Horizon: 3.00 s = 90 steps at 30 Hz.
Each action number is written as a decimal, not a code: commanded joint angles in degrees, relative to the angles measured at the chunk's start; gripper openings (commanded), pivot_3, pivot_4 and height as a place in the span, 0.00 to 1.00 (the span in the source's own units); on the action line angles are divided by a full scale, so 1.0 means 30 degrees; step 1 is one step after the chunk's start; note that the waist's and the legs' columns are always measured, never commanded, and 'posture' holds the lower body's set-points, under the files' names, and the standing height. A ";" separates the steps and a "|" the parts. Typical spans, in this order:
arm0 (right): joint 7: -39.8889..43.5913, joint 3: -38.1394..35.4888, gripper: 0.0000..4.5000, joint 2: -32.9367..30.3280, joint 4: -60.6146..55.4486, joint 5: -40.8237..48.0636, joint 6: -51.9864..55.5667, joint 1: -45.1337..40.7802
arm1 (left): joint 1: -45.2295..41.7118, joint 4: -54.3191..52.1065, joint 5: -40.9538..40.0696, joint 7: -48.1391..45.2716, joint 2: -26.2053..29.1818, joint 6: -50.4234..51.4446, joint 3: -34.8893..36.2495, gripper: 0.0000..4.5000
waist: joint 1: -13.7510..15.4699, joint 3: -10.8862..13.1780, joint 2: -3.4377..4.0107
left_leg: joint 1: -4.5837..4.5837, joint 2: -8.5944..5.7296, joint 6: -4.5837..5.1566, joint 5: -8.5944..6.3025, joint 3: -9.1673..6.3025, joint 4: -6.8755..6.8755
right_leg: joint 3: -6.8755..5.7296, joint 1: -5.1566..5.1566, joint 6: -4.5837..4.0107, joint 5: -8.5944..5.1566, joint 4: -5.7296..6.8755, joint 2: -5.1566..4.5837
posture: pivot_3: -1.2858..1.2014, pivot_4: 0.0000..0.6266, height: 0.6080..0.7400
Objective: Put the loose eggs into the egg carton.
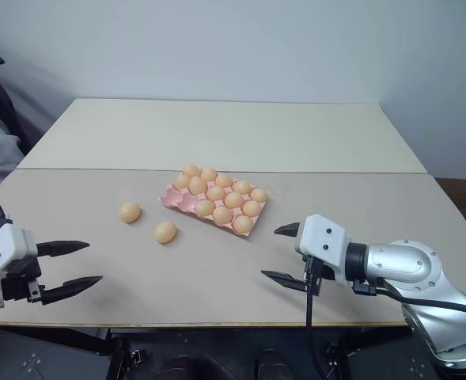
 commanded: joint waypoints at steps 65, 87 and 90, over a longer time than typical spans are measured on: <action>-0.5228 -0.0027 1.00 -0.0219 -0.2170 -0.0772 0.1474 0.0970 | -1.5982 1.3170 0.3965 0.3410 -0.8518 -0.6956 -1.1210 0.39 | 0.0600 -0.0022 -0.0022 | -0.0016 -0.0036 0.0005 0.0004 -0.0032 0.0061 | -0.0018 0.0041 0.0008 0.0005 0.0022 -0.0009 | 0.52 0.24 1.00; -0.6655 0.0287 1.00 0.0216 -0.3762 -0.1171 0.2075 0.2168 | -2.1475 2.2556 0.6471 0.3708 -1.0539 -1.1626 -1.1788 0.97 | 0.0525 -0.0024 -0.0026 | -0.0027 -0.0069 0.0011 0.0006 -0.0060 0.0070 | -0.0027 0.0047 0.0016 0.0006 0.0019 -0.0017 | 0.52 0.24 1.00; -0.6706 0.0345 1.00 0.0234 -0.3749 -0.1176 0.2013 0.2181 | -2.1417 2.2604 0.6793 0.4216 -1.0495 -1.1998 -1.1778 0.99 | 0.0534 -0.0024 -0.0026 | -0.0024 -0.0069 0.0011 0.0007 -0.0061 0.0071 | -0.0026 0.0048 0.0016 0.0006 0.0024 -0.0017 | 0.52 0.24 1.00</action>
